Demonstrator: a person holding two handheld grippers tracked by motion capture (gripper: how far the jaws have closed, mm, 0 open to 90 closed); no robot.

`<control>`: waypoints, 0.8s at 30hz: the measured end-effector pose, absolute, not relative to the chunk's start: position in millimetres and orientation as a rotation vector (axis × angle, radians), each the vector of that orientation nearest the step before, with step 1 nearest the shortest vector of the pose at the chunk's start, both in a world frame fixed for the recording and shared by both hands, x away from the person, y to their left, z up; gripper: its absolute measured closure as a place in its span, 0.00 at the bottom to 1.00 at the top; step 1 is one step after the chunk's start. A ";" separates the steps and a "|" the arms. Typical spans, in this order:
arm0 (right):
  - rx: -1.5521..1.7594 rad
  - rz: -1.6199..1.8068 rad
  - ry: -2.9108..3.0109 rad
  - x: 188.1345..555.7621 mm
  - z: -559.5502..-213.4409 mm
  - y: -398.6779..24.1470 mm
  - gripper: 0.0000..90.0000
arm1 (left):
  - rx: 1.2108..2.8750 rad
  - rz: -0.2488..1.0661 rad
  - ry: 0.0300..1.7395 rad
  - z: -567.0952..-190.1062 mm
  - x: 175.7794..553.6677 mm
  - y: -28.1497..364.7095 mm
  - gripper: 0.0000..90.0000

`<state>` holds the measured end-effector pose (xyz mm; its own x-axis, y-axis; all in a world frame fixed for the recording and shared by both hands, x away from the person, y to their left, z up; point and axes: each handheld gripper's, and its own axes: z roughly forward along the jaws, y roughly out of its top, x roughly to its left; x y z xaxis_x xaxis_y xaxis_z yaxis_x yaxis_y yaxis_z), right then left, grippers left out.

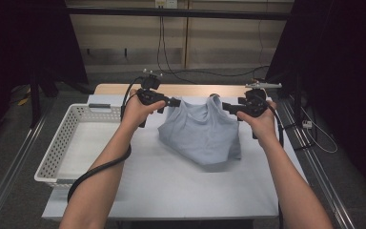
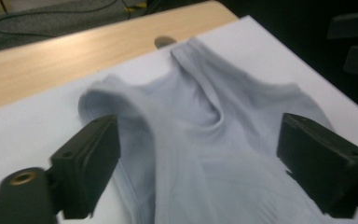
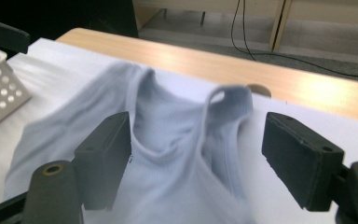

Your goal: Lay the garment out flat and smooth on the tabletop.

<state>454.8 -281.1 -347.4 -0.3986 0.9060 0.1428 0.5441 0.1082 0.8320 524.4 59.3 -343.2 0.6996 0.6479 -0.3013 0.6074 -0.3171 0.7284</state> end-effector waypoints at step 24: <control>1.391 1.206 2.079 369.7 -411.1 -298.1 0.22 | 2.064 0.096 0.906 -374.9 459.7 59.8 0.10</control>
